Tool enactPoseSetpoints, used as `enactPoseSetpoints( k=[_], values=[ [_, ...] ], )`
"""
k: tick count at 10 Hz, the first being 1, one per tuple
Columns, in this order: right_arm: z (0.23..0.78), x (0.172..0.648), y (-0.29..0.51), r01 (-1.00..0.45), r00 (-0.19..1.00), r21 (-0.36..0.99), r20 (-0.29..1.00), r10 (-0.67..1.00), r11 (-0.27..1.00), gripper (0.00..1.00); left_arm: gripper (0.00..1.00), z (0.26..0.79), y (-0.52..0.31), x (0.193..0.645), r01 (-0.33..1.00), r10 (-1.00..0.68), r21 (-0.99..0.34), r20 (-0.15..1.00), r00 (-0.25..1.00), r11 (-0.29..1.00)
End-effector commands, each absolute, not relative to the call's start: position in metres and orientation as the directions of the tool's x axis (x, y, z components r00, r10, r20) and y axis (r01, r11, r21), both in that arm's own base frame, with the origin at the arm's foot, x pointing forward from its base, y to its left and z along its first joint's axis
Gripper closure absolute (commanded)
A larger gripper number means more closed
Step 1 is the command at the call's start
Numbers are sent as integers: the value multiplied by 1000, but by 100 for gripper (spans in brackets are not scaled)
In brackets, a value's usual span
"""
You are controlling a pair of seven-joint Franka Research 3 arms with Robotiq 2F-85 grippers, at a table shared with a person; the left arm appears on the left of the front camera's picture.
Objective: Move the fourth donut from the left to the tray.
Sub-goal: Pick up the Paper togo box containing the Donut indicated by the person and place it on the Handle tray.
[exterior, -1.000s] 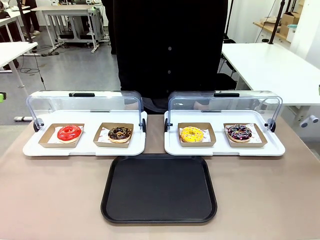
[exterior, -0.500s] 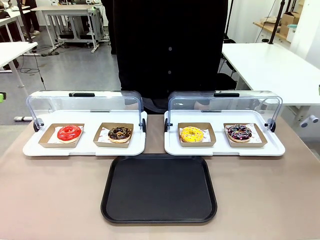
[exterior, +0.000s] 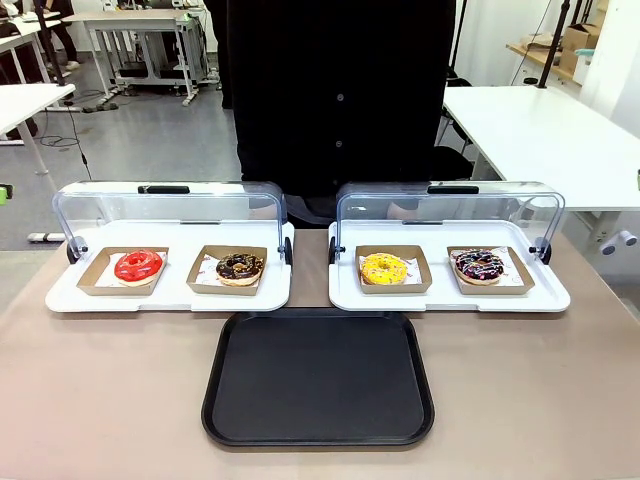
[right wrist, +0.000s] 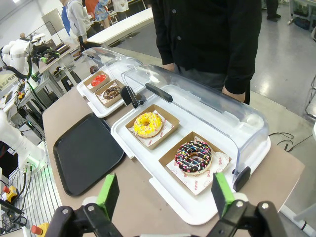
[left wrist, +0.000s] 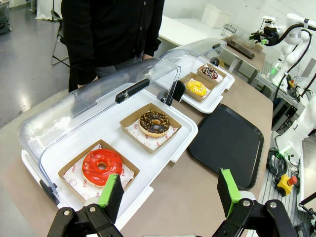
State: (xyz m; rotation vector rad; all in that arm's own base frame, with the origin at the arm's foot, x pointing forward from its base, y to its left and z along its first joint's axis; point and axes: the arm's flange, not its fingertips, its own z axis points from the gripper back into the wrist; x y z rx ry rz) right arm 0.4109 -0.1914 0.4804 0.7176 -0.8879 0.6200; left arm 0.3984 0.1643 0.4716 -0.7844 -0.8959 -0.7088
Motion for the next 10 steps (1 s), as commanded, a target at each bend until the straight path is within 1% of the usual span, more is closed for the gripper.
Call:
enactPoseSetpoints(
  k=[1,10],
  values=[
    [481,414,-192,-749,463,278,869,175,601,0,0,473,164,401,810,-188,-280,885,426,516],
    [481,414,-192,-749,463,278,869,175,601,0,0,473,164,401,810,-188,-280,885,426,516]
  ],
)
